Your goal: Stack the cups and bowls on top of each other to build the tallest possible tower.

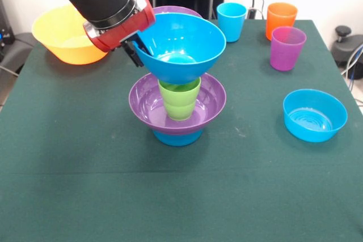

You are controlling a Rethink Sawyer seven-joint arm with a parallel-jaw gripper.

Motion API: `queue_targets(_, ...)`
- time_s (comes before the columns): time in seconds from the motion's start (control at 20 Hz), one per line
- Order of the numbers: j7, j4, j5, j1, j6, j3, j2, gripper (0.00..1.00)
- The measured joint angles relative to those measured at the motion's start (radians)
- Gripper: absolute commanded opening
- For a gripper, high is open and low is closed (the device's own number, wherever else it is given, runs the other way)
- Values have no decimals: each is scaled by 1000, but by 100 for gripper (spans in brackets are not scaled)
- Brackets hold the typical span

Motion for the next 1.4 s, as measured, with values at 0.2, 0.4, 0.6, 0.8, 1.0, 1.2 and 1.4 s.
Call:
queue_targets(0.2,0,0,0,0,0,0,0,0)
queue_targets(0.4,0,0,0,0,0,0,3,0)
queue_targets(0.6,0,0,0,0,0,0,20,0)
queue_targets(0.8,0,0,0,0,0,0,40,0)
queue_targets(1.0,0,-1,1,0,0,4,48,0)
queue_targets(1.2,0,0,1,0,0,9,50,0)
queue_targets(1.4,0,0,1,0,0,9,50,0)
